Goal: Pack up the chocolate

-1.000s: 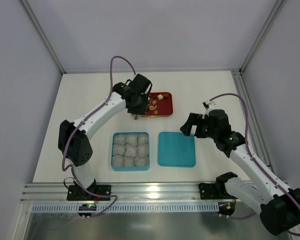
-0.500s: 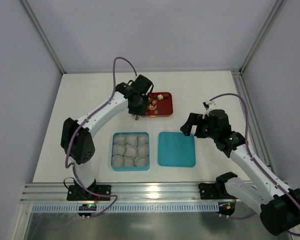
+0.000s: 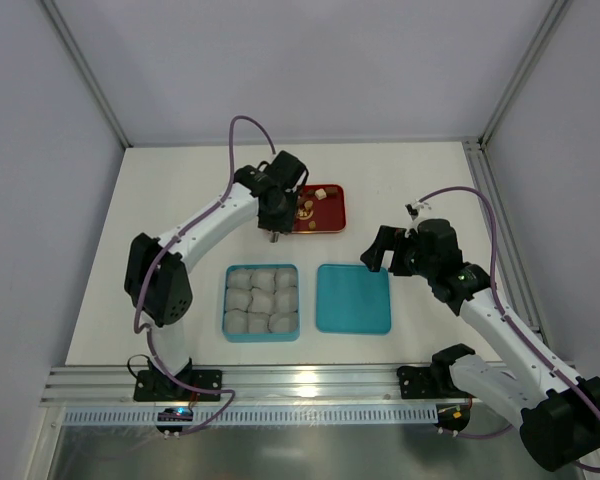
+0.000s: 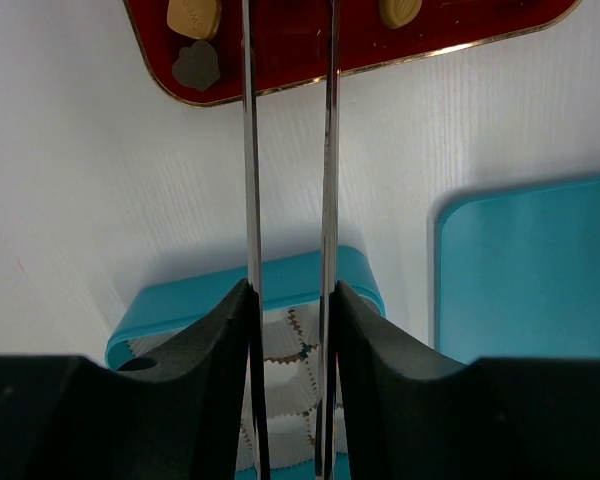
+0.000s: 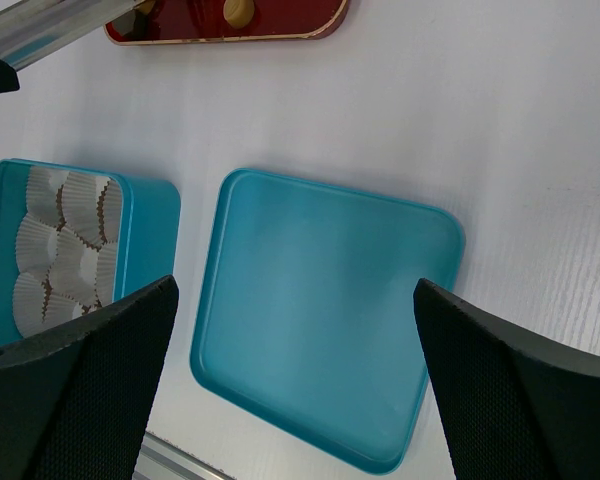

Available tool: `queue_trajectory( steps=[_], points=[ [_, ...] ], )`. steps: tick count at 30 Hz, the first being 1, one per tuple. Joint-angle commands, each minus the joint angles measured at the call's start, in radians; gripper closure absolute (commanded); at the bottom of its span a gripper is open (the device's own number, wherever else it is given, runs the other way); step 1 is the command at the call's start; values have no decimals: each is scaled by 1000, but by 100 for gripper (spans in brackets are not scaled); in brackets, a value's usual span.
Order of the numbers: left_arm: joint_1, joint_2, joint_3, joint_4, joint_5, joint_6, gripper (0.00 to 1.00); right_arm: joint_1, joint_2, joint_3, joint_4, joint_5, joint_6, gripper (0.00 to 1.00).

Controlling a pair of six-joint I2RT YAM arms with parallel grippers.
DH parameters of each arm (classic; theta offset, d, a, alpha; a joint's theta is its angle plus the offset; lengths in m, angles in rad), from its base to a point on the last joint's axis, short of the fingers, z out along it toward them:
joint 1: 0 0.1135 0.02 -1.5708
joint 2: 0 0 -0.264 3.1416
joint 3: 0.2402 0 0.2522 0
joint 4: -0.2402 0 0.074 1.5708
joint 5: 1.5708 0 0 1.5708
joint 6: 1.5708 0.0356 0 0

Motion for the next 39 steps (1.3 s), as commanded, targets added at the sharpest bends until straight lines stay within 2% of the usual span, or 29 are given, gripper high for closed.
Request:
queue_trajectory(
  steps=[1, 7, 12, 19, 34, 39],
  points=[
    [-6, 10, 43, 23, -1, 12, 64, 6, -26, -6, 21, 17, 2, 0],
    [-6, 11, 43, 23, 5, 12, 65, 4, -28, -8, 21, 18, 2, 0],
    [-6, 2, 54, 17, 4, 12, 73, 4, -28, -8, 21, 18, 4, 0],
    [-6, -10, 89, -8, -1, 15, 78, 6, -28, -9, 24, 18, 4, 0],
    [-4, -65, 121, -60, 15, 5, 78, 4, -20, -9, 29, 21, 2, 0],
    [-7, -148, 92, -81, 28, -8, 78, 2, -13, -6, 32, 18, 4, 0]
  ],
)
